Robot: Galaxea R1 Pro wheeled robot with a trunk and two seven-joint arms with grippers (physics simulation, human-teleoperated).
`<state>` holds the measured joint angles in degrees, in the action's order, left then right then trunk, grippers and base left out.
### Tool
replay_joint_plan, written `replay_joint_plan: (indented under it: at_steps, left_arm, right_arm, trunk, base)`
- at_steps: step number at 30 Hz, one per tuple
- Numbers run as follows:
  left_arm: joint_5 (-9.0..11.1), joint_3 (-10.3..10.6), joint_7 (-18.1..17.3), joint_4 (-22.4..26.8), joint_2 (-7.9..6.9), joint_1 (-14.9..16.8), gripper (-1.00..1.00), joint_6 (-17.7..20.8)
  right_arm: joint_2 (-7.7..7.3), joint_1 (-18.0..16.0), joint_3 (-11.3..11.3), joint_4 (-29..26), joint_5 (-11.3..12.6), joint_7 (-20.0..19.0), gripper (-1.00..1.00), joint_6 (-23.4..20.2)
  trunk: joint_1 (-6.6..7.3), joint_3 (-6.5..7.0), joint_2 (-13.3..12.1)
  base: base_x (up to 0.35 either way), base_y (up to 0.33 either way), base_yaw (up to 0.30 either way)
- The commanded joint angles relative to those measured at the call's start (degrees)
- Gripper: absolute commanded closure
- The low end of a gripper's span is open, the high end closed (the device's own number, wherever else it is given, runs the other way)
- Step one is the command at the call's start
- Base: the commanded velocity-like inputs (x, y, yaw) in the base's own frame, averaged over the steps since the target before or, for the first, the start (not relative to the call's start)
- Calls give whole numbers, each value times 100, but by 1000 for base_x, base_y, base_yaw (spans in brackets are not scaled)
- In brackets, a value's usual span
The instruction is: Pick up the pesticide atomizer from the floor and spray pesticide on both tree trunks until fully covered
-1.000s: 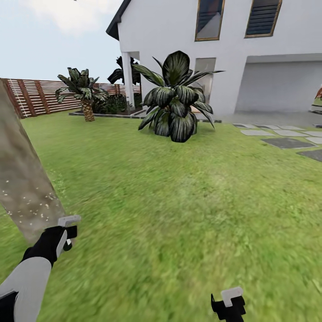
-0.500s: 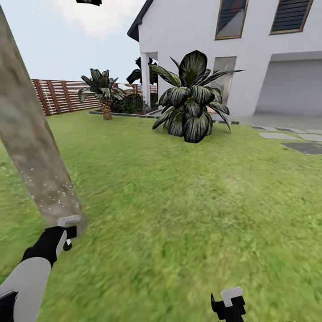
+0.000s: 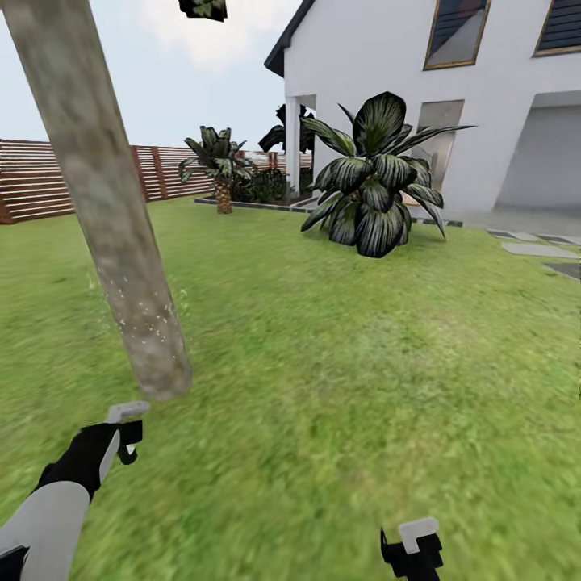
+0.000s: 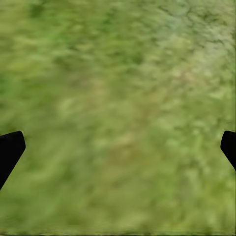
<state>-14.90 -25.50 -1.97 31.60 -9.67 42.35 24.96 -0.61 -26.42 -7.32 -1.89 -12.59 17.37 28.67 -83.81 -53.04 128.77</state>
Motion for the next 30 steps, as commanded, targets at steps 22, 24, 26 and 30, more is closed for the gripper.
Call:
replay_joint_plan:
  at_steps: [22, 24, 26, 30]
  left_arm:
    - [-3555, 2422, -5815, 5, -204, -445, 100, -1982]
    - [-3549, 2425, -5817, -2, -194, -447, 100, -2018]
    - [-3546, 2430, -5821, -31, -162, -447, 100, -2032]
    - [-3555, 2435, -5819, -56, -14, -447, 100, -2045]
  right_arm:
    - [-40, -488, -385, -2999, -2335, -5959, -100, -1065]
    - [-25, -494, -384, -3038, -2323, -6175, -100, -1065]
    - [49, -495, -384, -3045, -2320, -6240, -100, -1065]
    - [288, -496, -409, -3043, -2327, -6402, 100, -1062]
  trunk:
    - [5, -5, 3]
    - [5, -5, 3]
    - [5, -5, 3]
    - [5, -5, 3]
  base:
    - [-193, 0, 1]
    - [0, 0, 0]
    - [0, 0, 0]
    - [0, 0, 0]
